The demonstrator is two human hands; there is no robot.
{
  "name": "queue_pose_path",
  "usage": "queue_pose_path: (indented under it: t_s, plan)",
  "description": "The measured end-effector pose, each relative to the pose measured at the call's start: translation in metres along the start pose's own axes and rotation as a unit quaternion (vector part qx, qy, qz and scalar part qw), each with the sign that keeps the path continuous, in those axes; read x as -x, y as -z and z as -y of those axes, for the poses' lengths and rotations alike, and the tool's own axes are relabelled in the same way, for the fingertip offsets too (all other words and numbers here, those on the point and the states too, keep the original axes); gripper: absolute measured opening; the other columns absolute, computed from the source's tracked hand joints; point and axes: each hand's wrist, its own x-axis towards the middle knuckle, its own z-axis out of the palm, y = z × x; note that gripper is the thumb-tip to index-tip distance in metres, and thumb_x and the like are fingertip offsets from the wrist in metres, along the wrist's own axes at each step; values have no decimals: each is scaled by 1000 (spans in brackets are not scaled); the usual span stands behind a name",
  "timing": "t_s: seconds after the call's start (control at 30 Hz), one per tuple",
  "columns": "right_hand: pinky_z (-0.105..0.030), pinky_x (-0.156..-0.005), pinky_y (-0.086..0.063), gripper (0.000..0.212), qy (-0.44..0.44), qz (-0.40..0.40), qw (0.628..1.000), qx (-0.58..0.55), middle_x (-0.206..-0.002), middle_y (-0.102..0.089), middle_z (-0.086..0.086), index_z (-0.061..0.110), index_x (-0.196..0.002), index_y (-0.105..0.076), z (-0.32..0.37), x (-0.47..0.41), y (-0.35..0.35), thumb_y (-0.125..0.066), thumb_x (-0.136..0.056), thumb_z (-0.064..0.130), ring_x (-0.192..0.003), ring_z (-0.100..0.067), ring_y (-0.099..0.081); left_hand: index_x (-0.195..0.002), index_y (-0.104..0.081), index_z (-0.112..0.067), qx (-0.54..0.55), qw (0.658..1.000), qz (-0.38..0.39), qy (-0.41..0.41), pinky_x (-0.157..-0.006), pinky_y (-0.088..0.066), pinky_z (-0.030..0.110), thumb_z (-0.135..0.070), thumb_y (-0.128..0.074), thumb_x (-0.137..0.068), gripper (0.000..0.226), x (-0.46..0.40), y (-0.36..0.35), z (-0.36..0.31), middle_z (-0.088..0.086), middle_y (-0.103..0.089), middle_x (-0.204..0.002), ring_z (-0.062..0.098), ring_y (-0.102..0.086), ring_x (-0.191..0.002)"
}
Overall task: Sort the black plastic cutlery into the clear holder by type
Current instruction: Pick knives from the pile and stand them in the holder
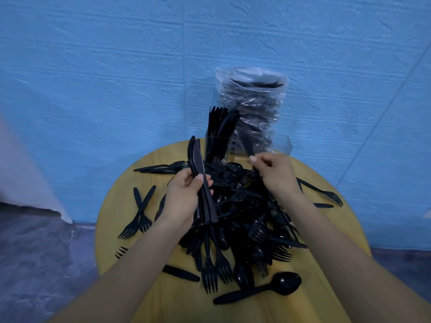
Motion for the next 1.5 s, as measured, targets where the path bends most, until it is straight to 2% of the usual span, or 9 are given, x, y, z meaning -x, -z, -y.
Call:
queue_pose_path:
  t_s: [0.23,0.4,0.6,0.73,0.87,1.1,1.27,1.33,1.5]
  plan:
    - [-21,-52,-46,14,44,83,995,-15,-59,-56,4,18,-78,-59,31,23,-28,-64,-88,10,-43,1,-49,-106,-62,-11,-14,999,31,-13,-75,-55,34,-6,-45,-98,19,7,-13,1,7,-70,-94,19,-68,-89]
    - [-29,-48,-52,18,73,44,996,30,-59,-55,1,15,-76,-52,33,36,-46,-63,-86,7,-42,-7,-55,-112,-61,-10,-36,999,30,-26,-84,-53,34,-6,-49,-96,20,12,-11,-1,7,-70,-99,19,-67,-94]
    - [-17,-51,-52,14,60,110,990,-64,-63,-61,-4,6,-82,-57,37,45,-47,-52,-94,5,-49,-4,-61,-120,-56,-8,-54,997,43,-22,-87,-52,36,-12,-50,-96,25,12,-1,-1,13,-67,-105,23,-65,-99]
    - [-18,-49,-49,14,59,134,987,-66,-58,-60,0,4,-82,-61,36,44,-46,-53,-94,2,-48,-5,-59,-114,-60,-6,-42,998,56,-10,-64,-52,27,-11,-48,-97,21,13,1,0,12,-67,-88,17,-64,-76]
    - [-18,-55,-43,6,15,77,992,-94,-72,-58,0,11,-86,-59,35,32,-43,-65,-88,9,-57,-7,-53,-105,-64,-13,-56,995,81,0,-58,-48,20,-8,-46,-97,20,20,4,-3,2,-65,-80,8,-59,-70]
    - [-17,-41,-41,41,-128,126,942,-282,-90,-58,-8,10,-123,-45,32,33,-36,-65,-88,18,-56,-9,-54,-107,-63,-8,-84,969,219,82,-56,-48,18,-7,-42,-98,23,39,12,-15,-2,-62,-74,3,-56,-63]
    - [-19,-39,-40,16,-62,92,961,-253,-57,-58,-1,10,-82,-51,30,38,-38,-65,-88,14,-42,-9,-52,-107,-61,-12,-132,956,245,96,-57,-47,17,-8,-37,-100,25,45,8,-21,0,-58,-79,5,-54,-67]
    - [-23,-47,-45,21,-57,33,974,-215,-57,-59,-1,11,-75,-49,26,35,-42,-66,-88,12,-45,-9,-54,-111,-53,-18,-259,933,245,50,-62,-47,17,-18,-34,-102,21,45,6,-19,-4,-58,-85,4,-54,-71]
    - [-29,-64,-50,23,-69,-34,983,-167,-59,-61,2,11,-75,-52,21,27,-57,-63,-91,24,-57,-11,-58,-125,-40,-14,-560,793,161,-175,-68,-43,30,-25,-27,-103,29,43,8,3,1,-53,-91,15,-54,-79]
